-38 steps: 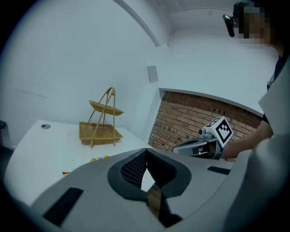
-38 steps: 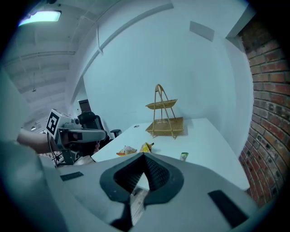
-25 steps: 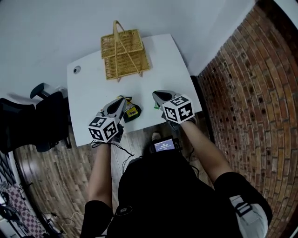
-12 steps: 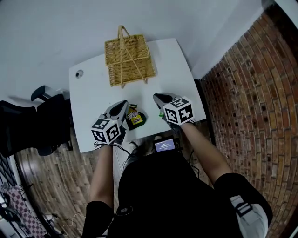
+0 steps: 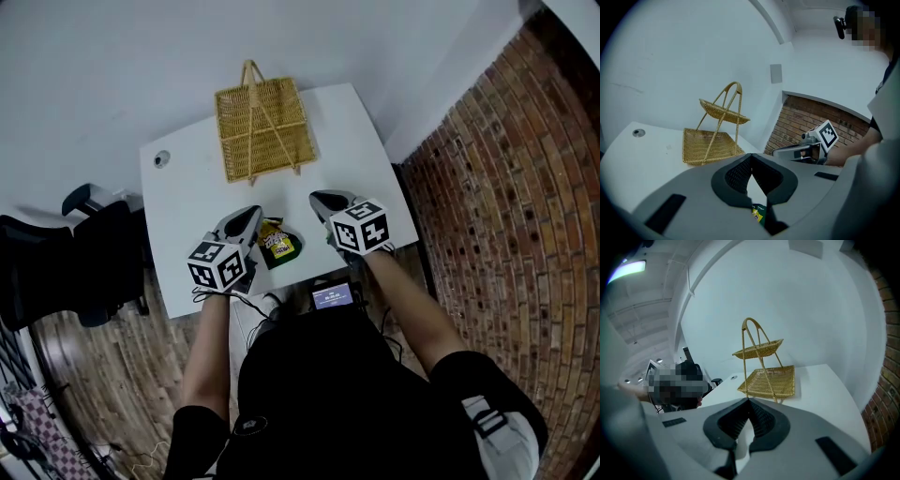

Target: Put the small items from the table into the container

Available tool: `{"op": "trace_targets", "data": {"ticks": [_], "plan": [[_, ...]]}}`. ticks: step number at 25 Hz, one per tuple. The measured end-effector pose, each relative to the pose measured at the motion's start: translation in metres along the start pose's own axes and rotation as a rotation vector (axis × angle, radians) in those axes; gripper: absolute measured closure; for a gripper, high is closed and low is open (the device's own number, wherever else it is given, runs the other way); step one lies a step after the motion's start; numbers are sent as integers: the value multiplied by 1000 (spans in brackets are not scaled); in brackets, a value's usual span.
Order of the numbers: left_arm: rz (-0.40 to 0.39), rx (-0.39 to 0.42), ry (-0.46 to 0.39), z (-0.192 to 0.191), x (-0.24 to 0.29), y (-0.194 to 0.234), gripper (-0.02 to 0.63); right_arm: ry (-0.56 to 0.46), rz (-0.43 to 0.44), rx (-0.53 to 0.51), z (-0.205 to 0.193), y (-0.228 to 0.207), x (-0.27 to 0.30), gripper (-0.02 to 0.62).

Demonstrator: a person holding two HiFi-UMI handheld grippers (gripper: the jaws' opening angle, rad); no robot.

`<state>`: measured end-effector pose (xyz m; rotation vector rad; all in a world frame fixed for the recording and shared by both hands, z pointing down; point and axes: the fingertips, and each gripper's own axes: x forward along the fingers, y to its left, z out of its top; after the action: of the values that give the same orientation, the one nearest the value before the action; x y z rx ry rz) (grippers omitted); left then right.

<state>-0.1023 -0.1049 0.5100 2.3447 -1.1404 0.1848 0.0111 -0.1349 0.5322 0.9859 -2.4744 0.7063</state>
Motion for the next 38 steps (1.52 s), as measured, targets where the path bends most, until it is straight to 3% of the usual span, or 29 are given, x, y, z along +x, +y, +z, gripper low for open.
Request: {"op": "trace_targets", "data": {"ticks": [10, 13, 20, 38], "plan": [[9, -11, 7, -3, 0, 7, 597, 30, -108, 80, -20, -35, 1, 577], [11, -19, 21, -9, 2, 8, 597, 46, -119, 111, -32, -45, 3, 484], [11, -37, 54, -21, 5, 7, 597, 95, -159, 167, -61, -66, 14, 363], [7, -81, 86, -41, 7, 4, 597, 238, -209, 235, -138, -74, 26, 359]]}}
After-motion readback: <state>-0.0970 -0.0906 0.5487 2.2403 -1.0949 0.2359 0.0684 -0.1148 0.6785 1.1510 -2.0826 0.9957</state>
